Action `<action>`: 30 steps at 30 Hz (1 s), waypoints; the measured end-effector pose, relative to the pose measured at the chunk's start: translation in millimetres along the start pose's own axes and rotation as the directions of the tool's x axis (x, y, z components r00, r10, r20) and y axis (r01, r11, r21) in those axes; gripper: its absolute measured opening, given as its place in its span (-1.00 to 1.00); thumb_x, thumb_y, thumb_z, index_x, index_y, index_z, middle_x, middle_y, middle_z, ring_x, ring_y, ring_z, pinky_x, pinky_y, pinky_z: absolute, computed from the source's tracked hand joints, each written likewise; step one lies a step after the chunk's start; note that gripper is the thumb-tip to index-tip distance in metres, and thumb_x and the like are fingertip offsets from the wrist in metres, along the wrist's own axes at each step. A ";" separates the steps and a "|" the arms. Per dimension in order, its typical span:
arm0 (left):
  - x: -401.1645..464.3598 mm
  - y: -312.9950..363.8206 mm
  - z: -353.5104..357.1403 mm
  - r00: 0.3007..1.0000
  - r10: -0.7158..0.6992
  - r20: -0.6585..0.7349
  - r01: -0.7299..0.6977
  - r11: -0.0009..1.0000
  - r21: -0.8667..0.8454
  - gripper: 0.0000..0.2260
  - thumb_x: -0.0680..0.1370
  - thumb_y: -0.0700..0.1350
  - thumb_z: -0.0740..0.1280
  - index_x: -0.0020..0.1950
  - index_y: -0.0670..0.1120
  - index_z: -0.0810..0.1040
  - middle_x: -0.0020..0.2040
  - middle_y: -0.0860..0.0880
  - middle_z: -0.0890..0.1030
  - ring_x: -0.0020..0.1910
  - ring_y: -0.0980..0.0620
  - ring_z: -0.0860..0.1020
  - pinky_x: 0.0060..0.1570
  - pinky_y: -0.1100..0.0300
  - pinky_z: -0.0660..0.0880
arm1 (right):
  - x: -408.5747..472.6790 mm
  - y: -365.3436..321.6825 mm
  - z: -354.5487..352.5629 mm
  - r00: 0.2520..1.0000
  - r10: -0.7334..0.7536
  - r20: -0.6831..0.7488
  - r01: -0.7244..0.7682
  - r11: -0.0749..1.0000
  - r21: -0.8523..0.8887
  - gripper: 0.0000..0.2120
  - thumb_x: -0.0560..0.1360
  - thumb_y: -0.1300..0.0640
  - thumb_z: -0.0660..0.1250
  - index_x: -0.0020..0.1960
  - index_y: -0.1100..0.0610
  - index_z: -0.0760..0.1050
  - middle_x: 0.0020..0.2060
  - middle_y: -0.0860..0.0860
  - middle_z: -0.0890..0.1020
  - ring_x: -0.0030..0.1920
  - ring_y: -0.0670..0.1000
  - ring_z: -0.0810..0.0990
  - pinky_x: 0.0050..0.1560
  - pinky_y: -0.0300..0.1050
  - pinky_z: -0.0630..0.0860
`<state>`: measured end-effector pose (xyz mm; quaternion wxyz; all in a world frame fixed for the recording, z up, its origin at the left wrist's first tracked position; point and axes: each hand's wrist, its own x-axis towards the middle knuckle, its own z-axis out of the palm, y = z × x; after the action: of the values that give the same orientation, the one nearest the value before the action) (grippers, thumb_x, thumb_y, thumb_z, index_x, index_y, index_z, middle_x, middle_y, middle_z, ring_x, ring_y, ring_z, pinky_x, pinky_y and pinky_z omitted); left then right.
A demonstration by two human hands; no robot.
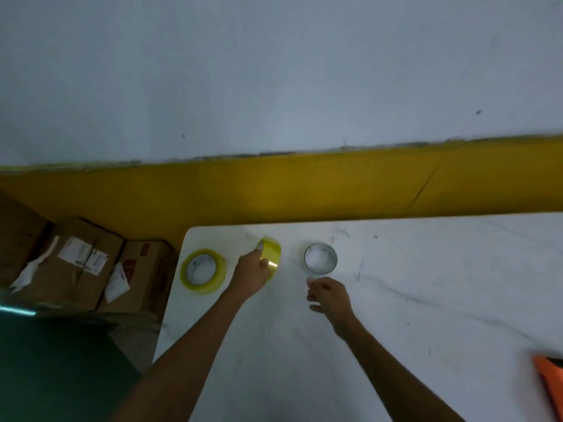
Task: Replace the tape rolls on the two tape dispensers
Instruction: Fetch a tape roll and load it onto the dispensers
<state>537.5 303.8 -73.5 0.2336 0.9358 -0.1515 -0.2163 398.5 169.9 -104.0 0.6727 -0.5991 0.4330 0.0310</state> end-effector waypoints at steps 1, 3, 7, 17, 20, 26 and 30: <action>-3.2 6.0 -10.1 1.000 -0.014 0.017 0.016 0.996 -0.082 -0.82 0.61 -0.16 0.18 -0.12 -0.19 0.49 -0.10 -0.28 0.56 0.00 -0.27 0.54 -0.14 0.07 0.35 | -7.2 -12.4 3.8 0.999 -0.042 0.004 0.042 0.999 0.003 -0.75 0.47 -0.03 0.42 -0.12 0.17 0.61 -0.19 0.14 0.66 -0.16 0.06 0.65 -0.04 0.07 0.65; -12.2 16.1 -26.5 0.998 -0.064 0.024 0.067 0.976 -0.209 -0.69 0.60 -0.15 0.19 -0.34 -0.09 0.30 -0.32 -0.13 0.41 -0.16 -0.16 0.48 -0.21 0.11 0.27 | -19.9 -40.7 14.8 0.990 -0.140 0.023 0.140 0.990 -0.005 -0.73 0.45 -0.09 0.42 -0.11 0.13 0.62 -0.20 0.09 0.65 -0.16 0.04 0.62 -0.08 0.01 0.64; -32.0 37.8 -50.7 0.997 -0.067 0.027 0.072 0.886 -0.458 -0.81 0.57 -0.10 0.23 -0.09 -0.16 0.58 -0.10 -0.21 0.61 -0.05 -0.19 0.58 -0.02 -0.05 0.54 | -44.9 -93.7 37.4 0.958 -0.287 0.008 0.287 0.958 0.006 -0.84 0.55 -0.05 0.32 -0.10 0.02 0.57 -0.16 0.04 0.65 -0.08 0.05 0.62 0.03 0.08 0.63; -75.9 65.8 -91.3 0.999 -0.052 -0.016 0.032 0.805 -0.593 -0.89 0.58 -0.12 0.24 -0.05 -0.06 0.56 0.03 -0.20 0.62 0.09 -0.20 0.57 0.15 -0.16 0.54 | -73.6 -121.1 43.2 0.896 -0.444 -0.002 0.441 0.891 -0.111 -0.85 0.55 0.04 0.32 -0.03 0.10 0.61 -0.10 0.15 0.67 -0.01 0.19 0.64 -0.01 0.24 0.65; -83.4 67.7 -89.8 0.999 -0.040 -0.018 0.022 0.805 -0.593 -0.88 0.58 -0.11 0.25 -0.05 -0.06 0.58 0.05 -0.21 0.63 0.09 -0.20 0.57 0.15 -0.16 0.54 | -79.7 -116.6 38.7 0.887 -0.461 -0.016 0.457 0.883 -0.106 -0.81 0.55 0.05 0.32 0.00 0.14 0.63 -0.12 0.16 0.67 -0.02 0.21 0.64 -0.04 0.25 0.66; -117.0 81.2 -79.4 1.000 -0.025 -0.016 0.010 0.791 -0.612 -0.87 0.56 -0.11 0.26 -0.02 -0.07 0.60 0.06 -0.21 0.64 0.08 -0.19 0.59 0.14 -0.19 0.55 | -111.3 -105.7 12.4 0.870 -0.492 -0.018 0.487 0.866 -0.112 -0.84 0.55 0.04 0.32 -0.01 0.09 0.62 -0.16 0.11 0.65 -0.04 0.17 0.64 -0.06 0.19 0.67; -148.8 103.3 -69.7 1.000 -0.004 -0.029 -0.015 0.786 -0.619 -0.86 0.57 -0.11 0.25 0.03 -0.08 0.58 0.07 -0.19 0.63 0.09 -0.18 0.59 0.16 -0.18 0.55 | -135.0 -99.7 -18.1 0.853 -0.522 -0.012 0.518 0.849 -0.101 -0.79 0.55 0.08 0.31 0.02 0.19 0.64 -0.19 0.13 0.64 -0.06 0.19 0.63 -0.05 0.21 0.67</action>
<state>423.7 299.6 83.7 0.5298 0.8103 -0.0716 -0.2400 360.3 191.3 59.0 0.6185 -0.7254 0.2658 -0.1435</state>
